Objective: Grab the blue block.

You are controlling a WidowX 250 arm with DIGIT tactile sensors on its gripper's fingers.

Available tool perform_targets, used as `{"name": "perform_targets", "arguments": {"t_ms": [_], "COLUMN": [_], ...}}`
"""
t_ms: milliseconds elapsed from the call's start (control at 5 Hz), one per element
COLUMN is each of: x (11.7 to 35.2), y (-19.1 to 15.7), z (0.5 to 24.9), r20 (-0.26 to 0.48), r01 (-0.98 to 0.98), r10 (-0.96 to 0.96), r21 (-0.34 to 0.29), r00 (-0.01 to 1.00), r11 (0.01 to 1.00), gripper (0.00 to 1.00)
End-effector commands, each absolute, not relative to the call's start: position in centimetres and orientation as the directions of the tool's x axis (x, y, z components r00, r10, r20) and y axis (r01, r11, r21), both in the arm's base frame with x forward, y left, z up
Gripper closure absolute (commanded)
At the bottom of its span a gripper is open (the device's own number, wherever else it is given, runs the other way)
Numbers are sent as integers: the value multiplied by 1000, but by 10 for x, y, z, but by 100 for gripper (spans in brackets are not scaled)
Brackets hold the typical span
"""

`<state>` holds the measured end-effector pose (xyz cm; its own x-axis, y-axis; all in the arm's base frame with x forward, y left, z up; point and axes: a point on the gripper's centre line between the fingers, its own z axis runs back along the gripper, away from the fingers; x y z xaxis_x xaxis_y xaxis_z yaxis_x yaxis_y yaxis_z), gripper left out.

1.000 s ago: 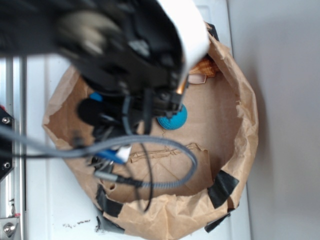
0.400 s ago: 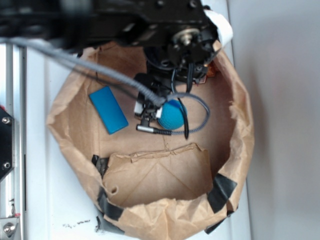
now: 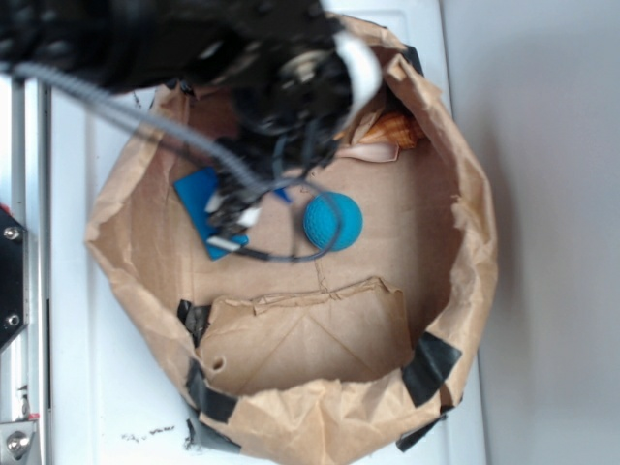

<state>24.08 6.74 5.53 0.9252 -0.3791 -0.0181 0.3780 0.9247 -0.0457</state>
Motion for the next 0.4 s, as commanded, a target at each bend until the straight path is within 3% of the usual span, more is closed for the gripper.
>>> {"name": "perform_targets", "arguments": {"t_ms": [0, 200], "x": [205, 199], "y": [59, 60], "z": [50, 56], "r20": [-18, -12], "r01": [458, 493], "r10": [-457, -493], "r21": [24, -4], "r00": [889, 870], "r11": [889, 870], "gripper": [0, 0]}}
